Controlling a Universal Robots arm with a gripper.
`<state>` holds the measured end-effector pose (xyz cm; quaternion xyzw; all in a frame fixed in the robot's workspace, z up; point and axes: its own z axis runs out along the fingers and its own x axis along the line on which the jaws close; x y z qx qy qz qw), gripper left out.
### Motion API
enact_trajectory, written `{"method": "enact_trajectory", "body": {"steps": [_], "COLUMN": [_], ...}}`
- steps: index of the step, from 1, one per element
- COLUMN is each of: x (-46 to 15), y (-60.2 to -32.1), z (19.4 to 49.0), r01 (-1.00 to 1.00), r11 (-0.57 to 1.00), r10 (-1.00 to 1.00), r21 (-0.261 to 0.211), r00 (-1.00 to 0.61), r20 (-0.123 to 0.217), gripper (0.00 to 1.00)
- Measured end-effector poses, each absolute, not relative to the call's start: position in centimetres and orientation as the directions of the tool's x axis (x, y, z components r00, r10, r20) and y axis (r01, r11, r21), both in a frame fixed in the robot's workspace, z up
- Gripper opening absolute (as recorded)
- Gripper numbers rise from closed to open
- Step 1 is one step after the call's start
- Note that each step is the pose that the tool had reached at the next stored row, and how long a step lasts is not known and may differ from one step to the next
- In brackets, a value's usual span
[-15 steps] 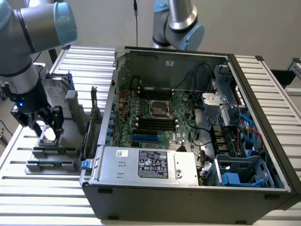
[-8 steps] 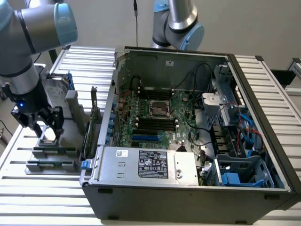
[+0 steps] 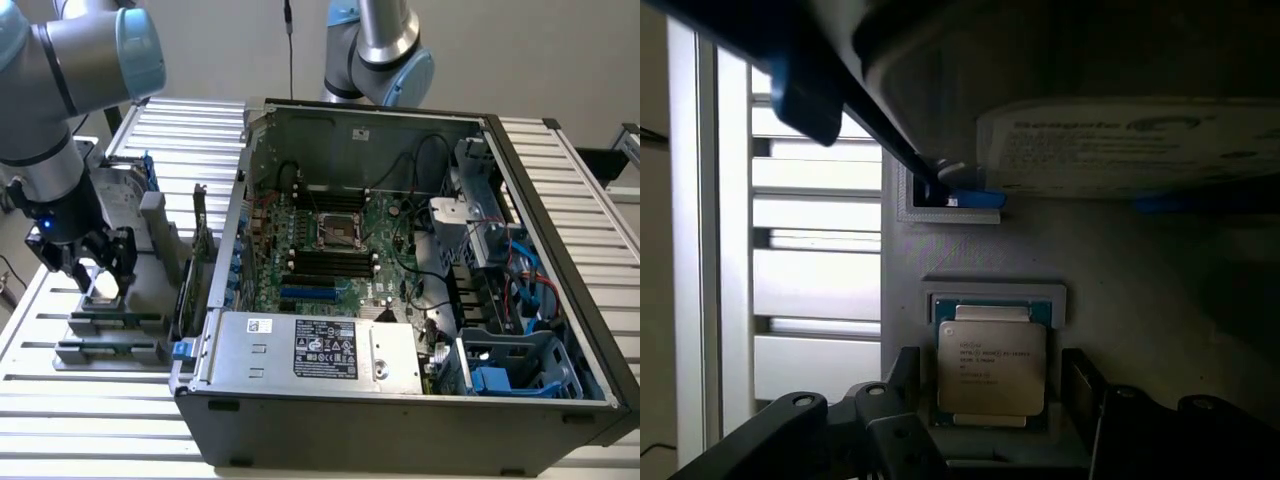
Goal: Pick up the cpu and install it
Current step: 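Pick up the cpu and move it towards the insertion slot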
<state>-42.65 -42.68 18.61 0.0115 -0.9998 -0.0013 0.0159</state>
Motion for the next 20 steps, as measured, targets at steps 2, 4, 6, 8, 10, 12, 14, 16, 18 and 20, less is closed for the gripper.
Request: {"method": "enact_trajectory", "body": {"steps": [2, 4, 6, 8, 10, 12, 14, 16, 18, 20], "x": [-42.64, -42.63, -42.62, -42.62, -42.61, -42.61, -42.6, -42.6, -42.59, -42.59], "y": [-42.68, -42.68, -42.68, -42.68, -42.68, -42.68, -42.68, -42.68, -42.68, -42.68], "z": [18.6, 18.57, 18.56, 18.55, 18.54, 18.53, 18.53, 18.53, 18.53, 18.52], "r01": [-0.023, -0.023, -0.023, -0.023, -0.023, -0.023, -0.023, -0.023, -0.023, -0.023], "r11": [1.0, 1.0, 1.0, 1.0, 1.0, 1.0, 1.0, 1.0, 1.0, 1.0], "r10": [-0.023, -0.023, -0.023, -0.023, -0.023, -0.023, -0.023, -0.023, -0.023, -0.023], "r21": [0.003, 0.003, 0.003, 0.003, 0.003, 0.003, 0.003, 0.003, 0.003, 0.003], "r00": [-0.999, -0.999, -0.999, -0.999, -0.999, -0.999, -0.999, -0.999, -0.999, -0.999], "r20": [0.031, 0.031, 0.03, 0.029, 0.029, 0.029, 0.029, 0.029, 0.029, 0.029], "gripper": [0.68, 0.68, 0.68, 0.68, 0.68, 0.59, 0.59, 0.55, 0.55, 0.55]}}
